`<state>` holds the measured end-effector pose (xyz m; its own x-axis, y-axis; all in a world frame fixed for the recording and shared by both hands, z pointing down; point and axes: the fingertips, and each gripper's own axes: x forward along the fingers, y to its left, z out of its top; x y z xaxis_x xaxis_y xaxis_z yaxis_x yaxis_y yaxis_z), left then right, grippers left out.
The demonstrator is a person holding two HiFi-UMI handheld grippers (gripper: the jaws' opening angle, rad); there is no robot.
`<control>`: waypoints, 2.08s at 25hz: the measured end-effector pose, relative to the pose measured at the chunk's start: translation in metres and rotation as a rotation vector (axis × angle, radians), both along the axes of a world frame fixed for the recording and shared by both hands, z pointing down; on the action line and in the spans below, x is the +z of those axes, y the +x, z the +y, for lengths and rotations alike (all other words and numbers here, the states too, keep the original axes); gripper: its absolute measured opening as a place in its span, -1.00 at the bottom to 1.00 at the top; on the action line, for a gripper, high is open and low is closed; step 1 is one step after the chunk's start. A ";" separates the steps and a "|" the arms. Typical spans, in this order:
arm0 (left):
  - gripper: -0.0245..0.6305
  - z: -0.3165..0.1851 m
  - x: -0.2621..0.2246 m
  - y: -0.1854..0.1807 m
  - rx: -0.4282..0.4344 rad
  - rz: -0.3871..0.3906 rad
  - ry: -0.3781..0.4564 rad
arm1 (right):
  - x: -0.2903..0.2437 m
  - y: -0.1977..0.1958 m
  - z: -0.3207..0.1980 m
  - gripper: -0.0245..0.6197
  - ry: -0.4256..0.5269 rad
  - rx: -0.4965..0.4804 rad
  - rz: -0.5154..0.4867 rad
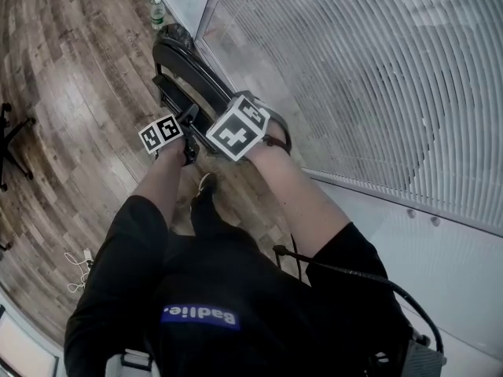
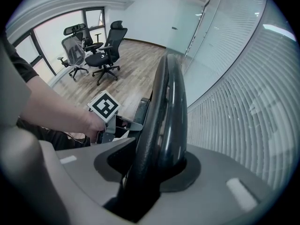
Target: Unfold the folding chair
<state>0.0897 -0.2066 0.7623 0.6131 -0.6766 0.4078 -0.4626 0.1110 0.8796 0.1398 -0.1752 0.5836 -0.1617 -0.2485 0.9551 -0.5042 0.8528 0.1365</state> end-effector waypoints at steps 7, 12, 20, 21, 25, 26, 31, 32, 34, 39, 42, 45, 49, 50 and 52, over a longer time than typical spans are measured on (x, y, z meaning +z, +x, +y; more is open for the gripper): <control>-0.58 0.008 0.000 -0.008 0.005 0.025 0.008 | 0.001 0.002 -0.002 -0.48 -0.002 0.004 0.010; -0.58 0.016 0.001 -0.017 0.003 0.026 0.009 | 0.001 -0.001 0.000 -0.49 -0.008 0.005 0.003; -0.57 0.035 0.003 -0.037 -0.002 0.029 -0.007 | 0.000 -0.012 0.008 -0.49 -0.026 0.001 -0.020; -0.57 0.038 0.002 -0.039 -0.002 0.030 -0.007 | 0.000 -0.013 0.011 -0.49 -0.031 0.000 -0.024; -0.56 0.047 0.003 -0.049 -0.004 0.032 -0.003 | 0.000 -0.015 0.013 -0.49 -0.036 0.003 -0.024; -0.56 0.049 0.005 -0.052 -0.007 0.033 -0.005 | 0.001 -0.014 0.011 -0.49 -0.036 0.003 -0.022; -0.55 0.062 0.014 -0.067 -0.039 0.046 -0.031 | 0.007 -0.005 0.001 -0.50 -0.050 0.009 -0.028; -0.55 0.067 0.017 -0.071 -0.048 0.049 -0.037 | 0.009 -0.003 0.001 -0.50 -0.052 0.011 -0.028; -0.55 0.076 0.021 -0.079 -0.055 0.054 -0.041 | 0.011 -0.001 0.001 -0.50 -0.054 0.014 -0.025; -0.52 0.093 0.026 -0.100 -0.063 0.065 -0.052 | 0.012 -0.006 0.001 -0.50 -0.062 0.016 -0.035; -0.49 0.107 0.034 -0.114 -0.082 0.061 -0.074 | 0.016 -0.006 0.002 -0.50 -0.074 0.018 -0.040; -0.45 0.121 0.051 -0.127 -0.111 0.043 -0.102 | 0.025 -0.003 0.000 -0.50 -0.088 0.022 -0.054; -0.44 0.141 0.067 -0.145 -0.140 0.052 -0.101 | 0.034 -0.003 0.006 -0.50 -0.103 0.024 -0.072; -0.44 0.144 0.068 -0.149 -0.142 0.058 -0.096 | 0.032 -0.004 0.006 -0.50 -0.104 0.025 -0.072; -0.44 0.145 0.071 -0.157 -0.143 0.068 -0.092 | 0.032 -0.005 0.002 -0.50 -0.107 0.028 -0.073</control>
<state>-0.0669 -0.0611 0.8333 0.5416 -0.7205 0.4330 -0.3758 0.2533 0.8914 0.1348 -0.1733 0.6157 -0.2259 -0.1517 0.9623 -0.5336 0.8457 0.0081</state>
